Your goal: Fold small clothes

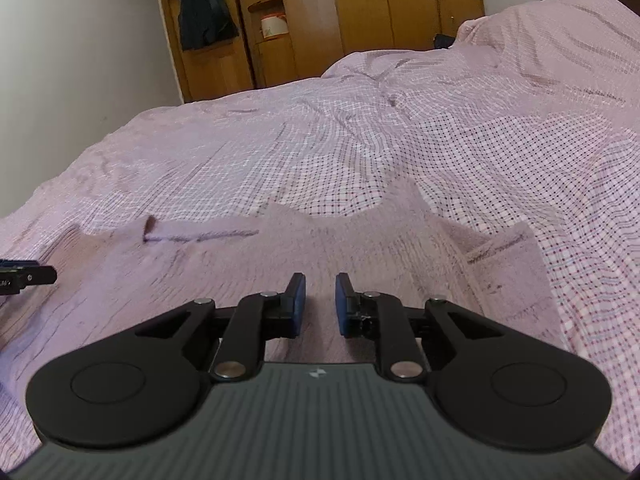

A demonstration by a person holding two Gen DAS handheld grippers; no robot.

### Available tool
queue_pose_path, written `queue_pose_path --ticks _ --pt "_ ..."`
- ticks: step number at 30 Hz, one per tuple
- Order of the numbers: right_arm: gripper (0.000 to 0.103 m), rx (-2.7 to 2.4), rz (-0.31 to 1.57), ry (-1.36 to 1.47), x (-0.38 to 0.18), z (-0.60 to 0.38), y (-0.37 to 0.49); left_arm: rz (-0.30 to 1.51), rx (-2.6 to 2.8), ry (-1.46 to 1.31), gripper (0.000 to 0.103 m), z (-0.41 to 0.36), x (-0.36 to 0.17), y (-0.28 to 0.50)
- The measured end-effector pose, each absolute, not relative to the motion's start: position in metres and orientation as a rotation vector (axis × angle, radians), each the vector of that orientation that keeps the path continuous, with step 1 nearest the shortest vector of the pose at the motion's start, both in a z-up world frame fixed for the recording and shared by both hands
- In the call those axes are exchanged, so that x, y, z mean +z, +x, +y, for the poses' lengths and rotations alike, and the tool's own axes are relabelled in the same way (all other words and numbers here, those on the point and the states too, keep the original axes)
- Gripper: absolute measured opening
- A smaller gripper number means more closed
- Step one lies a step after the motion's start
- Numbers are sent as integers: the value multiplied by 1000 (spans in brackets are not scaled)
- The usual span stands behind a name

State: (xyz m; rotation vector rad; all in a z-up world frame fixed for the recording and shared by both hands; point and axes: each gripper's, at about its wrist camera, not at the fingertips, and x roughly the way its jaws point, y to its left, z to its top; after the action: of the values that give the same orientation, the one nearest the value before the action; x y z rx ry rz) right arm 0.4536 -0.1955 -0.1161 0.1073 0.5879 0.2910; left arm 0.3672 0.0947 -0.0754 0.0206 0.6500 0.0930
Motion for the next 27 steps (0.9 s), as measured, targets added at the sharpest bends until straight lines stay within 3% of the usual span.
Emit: queue_pose_path --ticks 11,23,27 --pt "22 245 541 170 -77 -250 389 654 71 -3 45 47 -58 323" --pt "22 198 517 498 -113 -359 349 699 16 28 45 -1 -68 307" --pt "22 283 564 439 -118 -347 352 716 14 48 45 -6 -76 304"
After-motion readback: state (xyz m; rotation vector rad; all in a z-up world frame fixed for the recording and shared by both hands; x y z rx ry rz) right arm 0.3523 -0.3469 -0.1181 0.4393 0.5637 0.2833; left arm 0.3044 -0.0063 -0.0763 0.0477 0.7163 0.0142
